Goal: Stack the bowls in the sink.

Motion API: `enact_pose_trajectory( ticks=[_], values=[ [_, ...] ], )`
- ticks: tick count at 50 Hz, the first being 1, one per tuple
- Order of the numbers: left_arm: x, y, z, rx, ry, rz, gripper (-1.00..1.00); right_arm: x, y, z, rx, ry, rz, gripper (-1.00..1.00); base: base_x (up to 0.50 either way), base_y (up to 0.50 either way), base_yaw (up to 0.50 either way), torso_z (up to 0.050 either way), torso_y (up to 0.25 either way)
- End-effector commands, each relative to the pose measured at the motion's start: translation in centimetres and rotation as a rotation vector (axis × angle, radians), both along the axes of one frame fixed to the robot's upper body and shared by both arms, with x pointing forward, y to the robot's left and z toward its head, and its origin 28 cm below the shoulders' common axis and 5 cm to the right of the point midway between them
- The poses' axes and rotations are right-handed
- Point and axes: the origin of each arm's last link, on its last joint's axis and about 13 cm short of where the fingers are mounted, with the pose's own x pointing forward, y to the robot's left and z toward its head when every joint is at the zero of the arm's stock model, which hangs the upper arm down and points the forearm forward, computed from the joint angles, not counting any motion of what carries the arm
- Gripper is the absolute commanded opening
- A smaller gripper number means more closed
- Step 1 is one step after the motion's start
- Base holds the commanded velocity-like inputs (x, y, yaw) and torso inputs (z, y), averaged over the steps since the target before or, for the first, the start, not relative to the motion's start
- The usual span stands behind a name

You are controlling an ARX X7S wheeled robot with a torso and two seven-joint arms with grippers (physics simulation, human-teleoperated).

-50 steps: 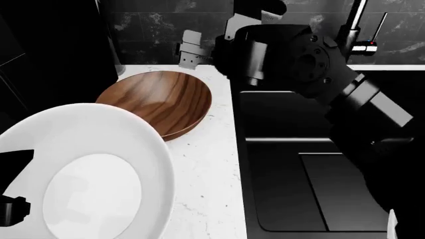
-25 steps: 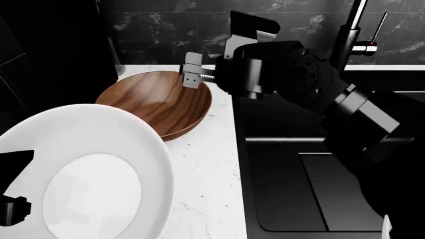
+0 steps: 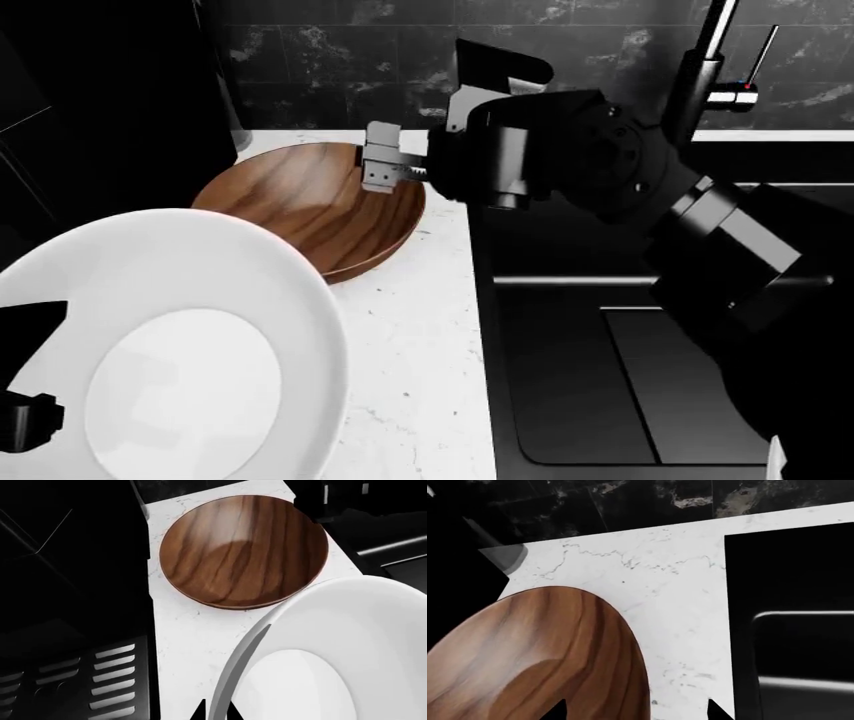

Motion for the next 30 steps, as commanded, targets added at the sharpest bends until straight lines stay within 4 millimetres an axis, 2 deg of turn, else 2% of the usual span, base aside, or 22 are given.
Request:
enact_pose_trajectory(
  ticks=[1, 30],
  values=[
    [-0.1, 0.0, 0.2, 0.0, -0.018, 0.009, -1.0, 0.0, 0.0, -0.2, -0.001, 0.017, 0.003, 1.0, 0.0, 0.0, 0.0, 0.0, 0.0],
    [-0.2, 0.0, 0.1, 0.002, -0.02, 0.011, -1.0, -0.1, 0.5, -1.5, 0.022, 0.068, 0.07, 1.0, 0.0, 0.0, 0.0, 0.0, 0.0]
  ],
)
